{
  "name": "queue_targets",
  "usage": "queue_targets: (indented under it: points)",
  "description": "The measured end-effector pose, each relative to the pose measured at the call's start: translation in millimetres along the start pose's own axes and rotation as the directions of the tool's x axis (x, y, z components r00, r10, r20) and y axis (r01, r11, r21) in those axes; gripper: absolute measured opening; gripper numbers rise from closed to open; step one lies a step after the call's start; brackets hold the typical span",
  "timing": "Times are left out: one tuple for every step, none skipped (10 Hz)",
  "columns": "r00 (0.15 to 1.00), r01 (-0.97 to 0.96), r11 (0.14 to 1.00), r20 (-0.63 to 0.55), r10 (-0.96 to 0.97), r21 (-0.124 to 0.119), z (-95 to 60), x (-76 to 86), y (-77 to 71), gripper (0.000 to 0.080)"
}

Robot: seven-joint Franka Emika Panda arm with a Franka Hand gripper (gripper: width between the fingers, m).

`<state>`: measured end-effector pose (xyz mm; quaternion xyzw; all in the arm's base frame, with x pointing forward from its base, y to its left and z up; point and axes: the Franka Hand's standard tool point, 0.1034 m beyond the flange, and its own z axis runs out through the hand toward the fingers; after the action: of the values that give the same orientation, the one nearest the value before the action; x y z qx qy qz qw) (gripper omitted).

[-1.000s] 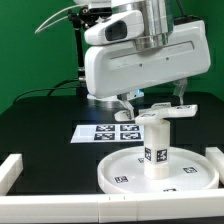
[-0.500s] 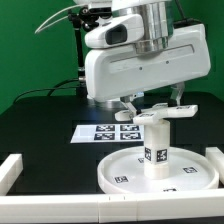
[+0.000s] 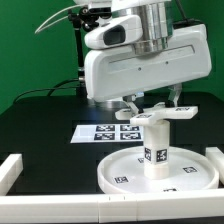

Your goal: Assemble round table

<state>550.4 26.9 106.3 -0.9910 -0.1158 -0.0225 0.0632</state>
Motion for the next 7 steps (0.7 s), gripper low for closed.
queue_targets:
  points:
    - [0.995, -0.098, 0.995, -0.006, 0.098, 0.006, 0.3, 0.8, -0.2, 0.0443]
    - [0.976, -0.215, 0.976, -0.011, 0.215, 0.013, 0.4, 1.1, -0.3, 0.0443]
    - [0.943, -0.331, 0.943, -0.015, 0.332, 0.015, 0.6, 1.2, -1.3, 0.0445]
    - [0.897, -0.441, 0.897, -0.019, 0.442, 0.016, 0.9, 1.3, -2.2, 0.0445]
    - [0.889, -0.456, 0.89, -0.024, 0.456, 0.016, 0.9, 1.4, -1.8, 0.0445]
    - [0.849, -0.528, 0.849, -0.023, 0.528, 0.019, 0.8, 1.4, -2.1, 0.0446]
    - [0.809, -0.588, 0.809, -0.021, 0.588, 0.02, 0.8, 1.5, -2.2, 0.0446]
